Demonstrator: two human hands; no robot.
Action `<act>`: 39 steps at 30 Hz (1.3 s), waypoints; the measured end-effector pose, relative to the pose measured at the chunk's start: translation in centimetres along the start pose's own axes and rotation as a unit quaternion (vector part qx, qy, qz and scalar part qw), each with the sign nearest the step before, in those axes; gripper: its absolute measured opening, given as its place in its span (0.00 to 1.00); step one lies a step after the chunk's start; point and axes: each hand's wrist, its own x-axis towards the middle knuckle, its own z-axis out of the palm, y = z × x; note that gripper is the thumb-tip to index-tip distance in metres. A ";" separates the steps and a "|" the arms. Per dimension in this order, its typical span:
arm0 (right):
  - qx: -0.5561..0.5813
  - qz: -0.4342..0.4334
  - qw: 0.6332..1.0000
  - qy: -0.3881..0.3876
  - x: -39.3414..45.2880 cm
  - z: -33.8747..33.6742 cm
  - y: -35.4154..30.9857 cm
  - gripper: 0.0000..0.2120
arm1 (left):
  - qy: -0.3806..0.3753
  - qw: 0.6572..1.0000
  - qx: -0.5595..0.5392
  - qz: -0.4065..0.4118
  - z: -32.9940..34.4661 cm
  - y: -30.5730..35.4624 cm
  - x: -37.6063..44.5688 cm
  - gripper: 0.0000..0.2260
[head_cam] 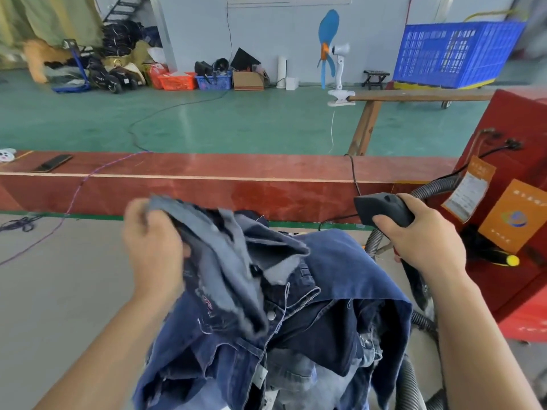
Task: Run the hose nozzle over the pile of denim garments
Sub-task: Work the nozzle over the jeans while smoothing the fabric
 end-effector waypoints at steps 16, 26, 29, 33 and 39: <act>0.002 -0.006 1.000 0.007 0.0 -0.1 0.3 0.19 | -0.536 0.764 0.347 -0.093 9.2 -7.8 -2.5 0.22; -0.005 -0.018 1.000 -0.021 0.0 0.2 0.5 0.17 | -0.389 0.823 0.346 0.226 7.2 -13.1 -7.8 0.16; -0.010 -0.021 0.999 -0.034 0.1 0.3 0.4 0.21 | -0.496 0.696 0.453 0.255 6.2 -14.0 -8.8 0.28; -0.016 -0.019 0.999 -0.041 0.1 0.2 0.6 0.23 | -0.496 0.730 0.414 0.222 3.3 -15.3 -9.2 0.25; -0.016 -0.021 0.999 -0.029 0.0 0.1 0.5 0.20 | -0.448 0.782 0.353 0.252 8.5 -11.7 -6.7 0.17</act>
